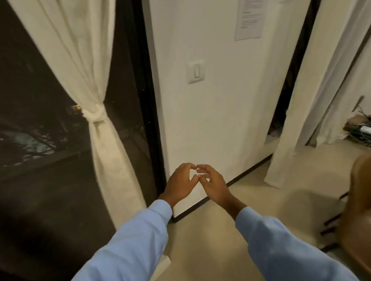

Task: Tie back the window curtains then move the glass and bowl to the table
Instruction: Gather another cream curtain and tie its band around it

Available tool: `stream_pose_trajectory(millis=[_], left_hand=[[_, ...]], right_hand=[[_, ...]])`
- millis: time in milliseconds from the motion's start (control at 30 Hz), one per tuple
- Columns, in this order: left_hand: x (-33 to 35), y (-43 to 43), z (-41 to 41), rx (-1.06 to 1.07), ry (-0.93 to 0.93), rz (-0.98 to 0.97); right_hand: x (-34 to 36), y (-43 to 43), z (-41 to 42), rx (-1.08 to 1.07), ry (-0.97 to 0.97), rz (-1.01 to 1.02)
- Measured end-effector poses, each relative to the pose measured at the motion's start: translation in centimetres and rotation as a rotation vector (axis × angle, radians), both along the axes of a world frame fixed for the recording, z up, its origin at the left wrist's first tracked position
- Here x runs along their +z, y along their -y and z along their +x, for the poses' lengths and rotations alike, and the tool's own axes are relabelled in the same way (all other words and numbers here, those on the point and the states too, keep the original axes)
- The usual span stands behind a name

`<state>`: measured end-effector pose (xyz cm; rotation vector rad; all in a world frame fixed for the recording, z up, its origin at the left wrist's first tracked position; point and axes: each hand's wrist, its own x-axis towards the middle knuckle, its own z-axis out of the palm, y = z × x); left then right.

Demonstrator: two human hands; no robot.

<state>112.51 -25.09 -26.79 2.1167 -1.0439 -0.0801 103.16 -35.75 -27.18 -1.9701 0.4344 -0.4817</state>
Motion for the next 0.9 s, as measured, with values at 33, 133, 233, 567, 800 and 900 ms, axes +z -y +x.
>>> stream_pose_trajectory(millis=[33, 133, 233, 567, 800, 900], left_hand=[[0.0, 2.2, -0.3, -0.020, 0.001, 0.004], [0.3, 8.2, -1.1, -0.073, 0.008, 0.027], [0.6, 13.7, -2.1, -0.131, 0.028, 0.017], [2.4, 31.8, -6.1, -0.362, 0.051, 0.055], [3.4, 41.1, -6.1, -0.483, 0.069, 0.016], [3.8, 45.2, -4.6, -0.519, 0.110, 0.001]], right_hand=[[0.1, 2.0, -0.6, -0.027, -0.005, 0.001], [0.0, 7.5, -2.1, -0.107, -0.006, -0.014], [0.2, 12.4, -3.5, -0.173, -0.004, -0.035], [1.4, 28.2, -10.6, -0.454, -0.042, -0.098], [1.2, 37.1, -12.4, -0.594, -0.126, -0.197], [1.7, 40.7, -11.7, -0.637, -0.151, -0.233]])
